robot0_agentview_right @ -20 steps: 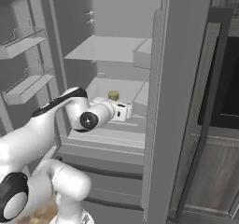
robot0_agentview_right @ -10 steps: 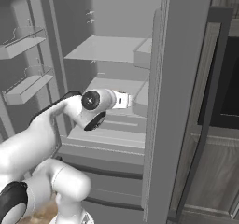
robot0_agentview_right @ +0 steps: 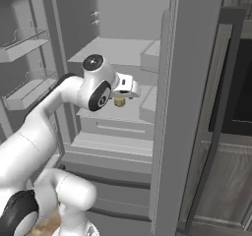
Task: Move the cheese and lemon wedge from the top shelf to the second highest shelf to make space. Then, place the pitcher from the counter on the cleared top shelf.
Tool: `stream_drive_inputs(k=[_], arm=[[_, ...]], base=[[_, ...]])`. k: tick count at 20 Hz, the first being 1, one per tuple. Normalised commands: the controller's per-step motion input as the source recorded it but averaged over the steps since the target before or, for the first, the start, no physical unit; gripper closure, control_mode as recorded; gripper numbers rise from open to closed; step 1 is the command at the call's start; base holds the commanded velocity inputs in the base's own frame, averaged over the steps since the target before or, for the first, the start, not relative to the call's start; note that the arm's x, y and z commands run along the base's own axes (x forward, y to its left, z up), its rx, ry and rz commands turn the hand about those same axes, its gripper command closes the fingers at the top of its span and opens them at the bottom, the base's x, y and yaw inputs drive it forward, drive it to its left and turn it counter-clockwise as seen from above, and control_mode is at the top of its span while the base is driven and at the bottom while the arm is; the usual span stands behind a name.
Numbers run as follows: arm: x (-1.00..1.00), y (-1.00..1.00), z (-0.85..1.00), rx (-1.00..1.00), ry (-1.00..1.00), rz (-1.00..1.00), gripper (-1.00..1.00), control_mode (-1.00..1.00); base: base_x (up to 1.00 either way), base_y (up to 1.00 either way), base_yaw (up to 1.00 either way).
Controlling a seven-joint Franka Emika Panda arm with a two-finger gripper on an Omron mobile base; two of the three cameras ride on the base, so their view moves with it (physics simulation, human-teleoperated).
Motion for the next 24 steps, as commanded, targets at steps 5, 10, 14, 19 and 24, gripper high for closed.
stream_drive_inputs(k=[5,10,14,19,24], arm=[[-0.26,0.00,0.12,0.03,-0.17,0.01,-1.00,-1.00],[-0.02,0.00,0.55,0.07,-0.32,-0.05,-1.00,-1.00],[0.00,0.00,0.57,0.09,-0.30,-0.09,-1.00,-1.00],[0.06,0.00,0.47,0.05,-0.11,-0.10,-1.00,-1.00],[0.38,0.00,0.20,0.00,0.02,-0.11,-1.00,-1.00]], base=[[0.00,0.00,0.00],[0.00,0.00,0.00],[0.00,0.00,0.00],[0.00,0.00,0.00],[0.00,0.00,0.00]])
